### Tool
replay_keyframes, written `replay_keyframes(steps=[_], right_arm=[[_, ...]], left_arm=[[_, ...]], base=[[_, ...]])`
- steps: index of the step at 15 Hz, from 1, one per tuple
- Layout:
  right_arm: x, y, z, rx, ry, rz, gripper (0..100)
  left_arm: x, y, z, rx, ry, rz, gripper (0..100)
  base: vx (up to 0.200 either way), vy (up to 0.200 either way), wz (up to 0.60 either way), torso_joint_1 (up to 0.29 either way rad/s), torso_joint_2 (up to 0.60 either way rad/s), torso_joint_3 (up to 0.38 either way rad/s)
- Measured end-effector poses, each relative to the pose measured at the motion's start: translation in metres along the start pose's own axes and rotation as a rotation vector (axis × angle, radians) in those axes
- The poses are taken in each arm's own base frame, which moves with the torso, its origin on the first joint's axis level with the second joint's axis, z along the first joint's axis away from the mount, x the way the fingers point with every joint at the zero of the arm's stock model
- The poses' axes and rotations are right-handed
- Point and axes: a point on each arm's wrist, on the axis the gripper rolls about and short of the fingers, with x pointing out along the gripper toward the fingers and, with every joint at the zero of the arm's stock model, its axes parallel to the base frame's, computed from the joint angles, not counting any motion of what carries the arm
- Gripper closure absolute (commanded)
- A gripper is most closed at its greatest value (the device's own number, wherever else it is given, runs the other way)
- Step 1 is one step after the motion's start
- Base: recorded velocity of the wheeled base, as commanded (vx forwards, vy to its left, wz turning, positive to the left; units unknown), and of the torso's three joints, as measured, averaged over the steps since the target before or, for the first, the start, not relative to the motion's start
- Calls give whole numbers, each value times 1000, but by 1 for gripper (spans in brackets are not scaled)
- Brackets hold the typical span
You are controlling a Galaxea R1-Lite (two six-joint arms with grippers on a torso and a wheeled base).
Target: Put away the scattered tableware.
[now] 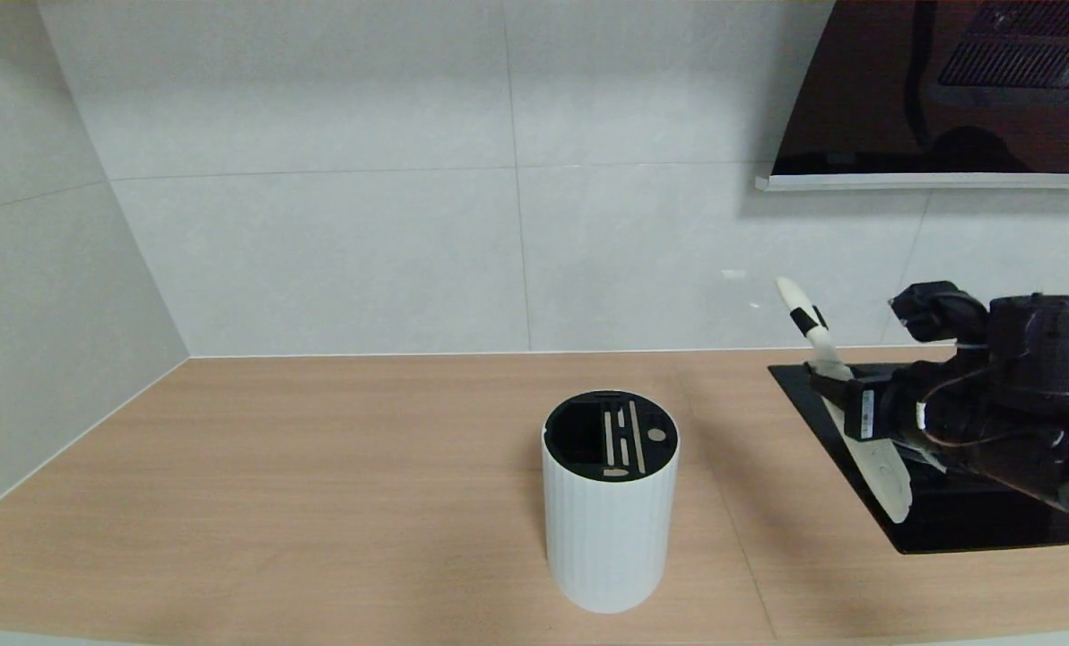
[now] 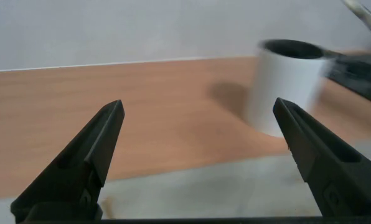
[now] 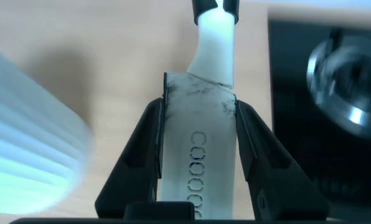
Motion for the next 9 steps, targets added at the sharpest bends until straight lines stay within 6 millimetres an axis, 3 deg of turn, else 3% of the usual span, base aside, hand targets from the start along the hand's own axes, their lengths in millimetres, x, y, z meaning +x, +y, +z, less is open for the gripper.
replay_keyframes(steps=[2, 4, 7, 9], right_arm=[[-14, 14, 32, -7, -60, 58, 100], [-27, 34, 55, -14, -138, 136, 100], [-37, 58, 62, 9, -164, 229, 100], [-41, 74, 59, 29, -154, 289, 100]], left_arm=[[17, 1, 36, -23, 65, -74, 0], [48, 7, 75, -57, 117, -145, 0], [114, 10, 119, -158, 121, -307, 0], [164, 1, 123, -232, 146, -417, 0]], base=[[0, 0, 0, 0, 0, 0], [0, 0, 0, 0, 0, 0], [0, 0, 0, 0, 0, 0], [0, 0, 0, 0, 0, 0]])
